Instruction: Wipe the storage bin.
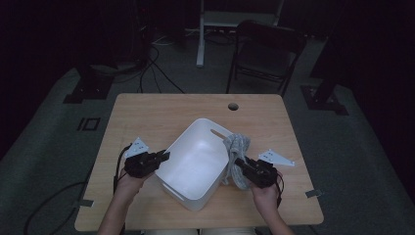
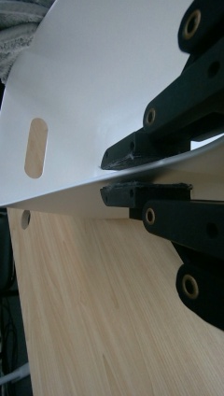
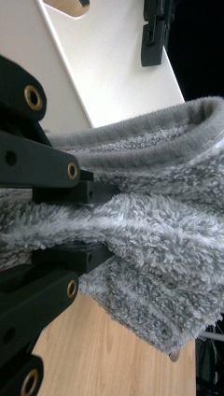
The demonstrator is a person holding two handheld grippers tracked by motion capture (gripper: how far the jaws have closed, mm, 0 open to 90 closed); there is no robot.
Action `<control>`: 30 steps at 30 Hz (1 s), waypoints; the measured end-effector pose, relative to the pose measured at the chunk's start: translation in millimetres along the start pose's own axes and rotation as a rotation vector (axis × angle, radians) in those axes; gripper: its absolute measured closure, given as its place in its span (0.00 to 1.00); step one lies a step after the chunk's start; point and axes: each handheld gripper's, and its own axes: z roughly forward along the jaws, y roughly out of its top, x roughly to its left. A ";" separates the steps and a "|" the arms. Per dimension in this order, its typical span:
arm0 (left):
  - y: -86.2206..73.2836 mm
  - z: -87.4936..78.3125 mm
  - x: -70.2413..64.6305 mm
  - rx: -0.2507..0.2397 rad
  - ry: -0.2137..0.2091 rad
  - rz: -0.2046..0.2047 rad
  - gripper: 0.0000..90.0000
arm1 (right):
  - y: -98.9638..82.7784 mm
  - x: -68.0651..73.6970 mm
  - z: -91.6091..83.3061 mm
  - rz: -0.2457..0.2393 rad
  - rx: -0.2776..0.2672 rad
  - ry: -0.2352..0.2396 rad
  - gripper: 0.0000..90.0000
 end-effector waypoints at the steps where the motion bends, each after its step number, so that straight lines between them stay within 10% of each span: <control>1: -0.1 0.1 0.2 -0.001 -0.003 -0.002 0.91 | -0.9 0.1 0.6 -0.008 0.004 -0.004 0.84; 11: 0.1 1.0 -0.7 -0.001 0.001 0.000 0.90 | -13.5 0.3 7.9 -0.034 0.053 -0.032 0.84; 20: 1.8 3.7 -4.2 0.005 0.032 0.007 0.88 | -42.9 -15.8 48.3 0.017 0.303 -0.053 0.84; 25: 2.0 4.3 -5.6 0.004 0.050 0.005 0.87 | -37.8 -18.0 43.4 0.089 0.278 -0.019 0.84; 30: 1.8 4.6 -5.3 0.002 0.044 0.001 0.87 | -20.7 0.6 11.9 0.076 0.082 0.075 0.84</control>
